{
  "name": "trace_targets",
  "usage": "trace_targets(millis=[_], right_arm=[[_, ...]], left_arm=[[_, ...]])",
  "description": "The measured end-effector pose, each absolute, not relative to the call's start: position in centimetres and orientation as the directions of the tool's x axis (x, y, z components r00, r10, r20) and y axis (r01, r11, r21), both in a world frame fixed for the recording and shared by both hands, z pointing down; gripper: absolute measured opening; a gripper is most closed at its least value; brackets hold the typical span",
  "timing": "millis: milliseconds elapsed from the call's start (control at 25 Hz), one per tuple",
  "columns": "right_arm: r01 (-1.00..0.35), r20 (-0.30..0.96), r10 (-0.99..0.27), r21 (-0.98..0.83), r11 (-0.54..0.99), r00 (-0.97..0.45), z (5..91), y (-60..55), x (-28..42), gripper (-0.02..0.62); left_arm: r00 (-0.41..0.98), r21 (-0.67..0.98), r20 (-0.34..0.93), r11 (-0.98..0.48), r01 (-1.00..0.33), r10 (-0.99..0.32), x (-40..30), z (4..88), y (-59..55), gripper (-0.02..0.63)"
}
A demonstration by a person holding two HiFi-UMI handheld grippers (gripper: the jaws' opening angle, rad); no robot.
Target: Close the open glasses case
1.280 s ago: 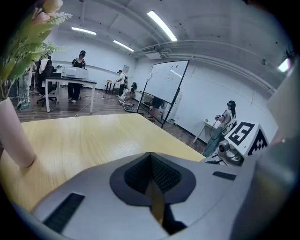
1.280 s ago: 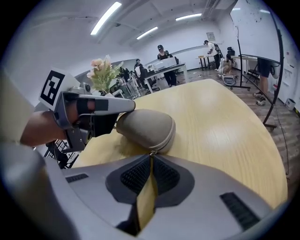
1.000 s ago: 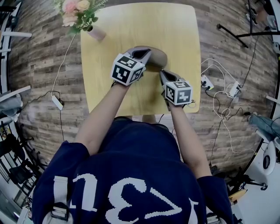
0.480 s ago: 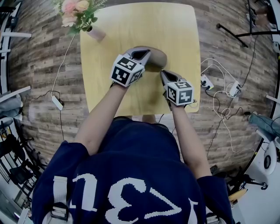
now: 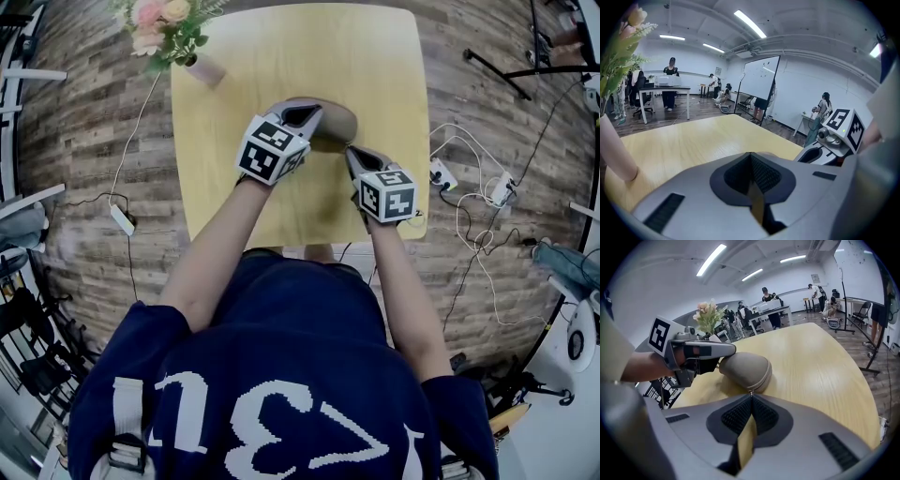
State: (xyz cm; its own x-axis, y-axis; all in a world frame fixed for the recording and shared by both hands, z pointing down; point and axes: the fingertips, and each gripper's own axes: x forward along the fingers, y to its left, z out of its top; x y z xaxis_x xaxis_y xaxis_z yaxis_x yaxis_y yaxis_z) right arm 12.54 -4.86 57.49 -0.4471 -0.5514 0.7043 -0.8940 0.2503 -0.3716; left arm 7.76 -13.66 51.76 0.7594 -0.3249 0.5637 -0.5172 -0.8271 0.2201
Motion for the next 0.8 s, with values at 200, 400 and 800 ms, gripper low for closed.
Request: trace_targets(millis=[200,400,800], right_arm=[[-0.903,0.712,-0.555,-0.347,0.255,-0.43,57.4,-4.9,13.0,0.025],[-0.912,0.716,-0.565,-0.33,0.243,-0.409,57.2,-5.5,14.1,0.025],[-0.914,0.737,-0.544,-0.281,0.294,-0.401,57.2,-6.7,15.0,0.025]], left_arm=[[0.755,0.193,0.568,-0.839,-0.508,-0.327,7.8,51.8,-13.6,0.014],[0.748,0.178,0.573,-0.84,-0.513,-0.336,7.8,51.7,-13.6,0.012],[0.749,0.169,0.569,-0.844,-0.51,-0.339,7.7,51.6,-13.6,0.012]])
